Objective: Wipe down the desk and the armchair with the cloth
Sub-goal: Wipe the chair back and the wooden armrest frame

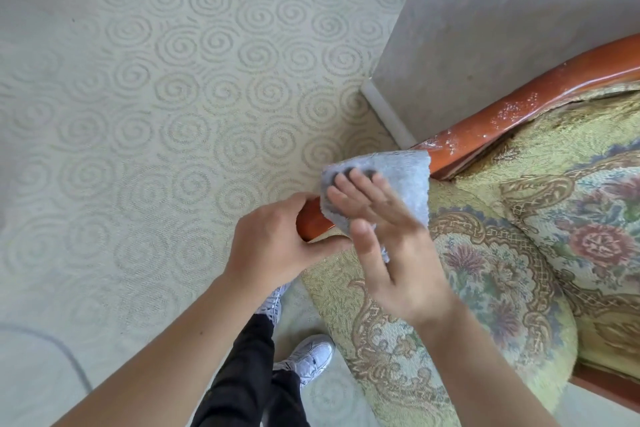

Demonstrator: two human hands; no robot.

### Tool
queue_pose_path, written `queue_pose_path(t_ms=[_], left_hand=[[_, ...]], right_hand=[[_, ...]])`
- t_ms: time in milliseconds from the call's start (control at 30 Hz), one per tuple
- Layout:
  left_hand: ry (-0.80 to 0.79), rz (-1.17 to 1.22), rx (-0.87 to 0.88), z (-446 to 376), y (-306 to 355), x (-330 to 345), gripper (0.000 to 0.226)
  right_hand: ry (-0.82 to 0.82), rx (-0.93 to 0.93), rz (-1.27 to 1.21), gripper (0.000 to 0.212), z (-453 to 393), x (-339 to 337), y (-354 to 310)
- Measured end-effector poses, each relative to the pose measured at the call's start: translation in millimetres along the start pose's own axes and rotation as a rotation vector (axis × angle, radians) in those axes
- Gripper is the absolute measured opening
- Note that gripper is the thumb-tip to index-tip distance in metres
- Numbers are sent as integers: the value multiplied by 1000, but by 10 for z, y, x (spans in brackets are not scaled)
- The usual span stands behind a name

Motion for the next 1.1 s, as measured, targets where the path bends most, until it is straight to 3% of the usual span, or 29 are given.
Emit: queue_pose_path(t_ms=[100, 167, 267, 333, 400, 633, 733, 933, 1000, 1100], left_hand=[[29, 21, 3, -2, -14, -22, 56], [39, 8, 31, -11, -12, -29, 60], [35, -37, 36, -13, -5, -24, 80], [38, -36, 30, 1, 0, -26, 82], [41, -22, 13, 9, -29, -23, 80], [92, -87, 37, 15, -14, -73, 37], [115, -94, 99, 31, 35, -43, 61], [40, -263, 115, -177, 309, 20, 85], [-6, -290, 76, -288, 429, 121, 97], [-1, -300, 123, -471, 736, 294, 112]], right_hand=[[-47, -172, 66, 42, 73, 149, -163], [-34, -210, 119, 42, 23, 97, -55], [65, -49, 128, 44, -139, -85, 275], [135, 68, 104, 49, -196, -151, 392], [165, 51, 120, 48, -171, -112, 295], [25, -173, 92, 42, 85, 275, -214], [84, -160, 101, 46, 13, 135, -27], [252, 311, -20, 50, -118, -291, 907], [332, 559, -258, 46, -59, -408, 1043], [618, 985, -669, 33, 207, -510, 1255]])
Point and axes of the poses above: each hand's wrist, its own z-axis away from the middle knuckle, its own x-axis out of the palm, y = z × x, the point moved 7 cm from there along -z, towards the middle knuckle, and after that the axes turned 15 degrees about z, right-handed, at the moved point
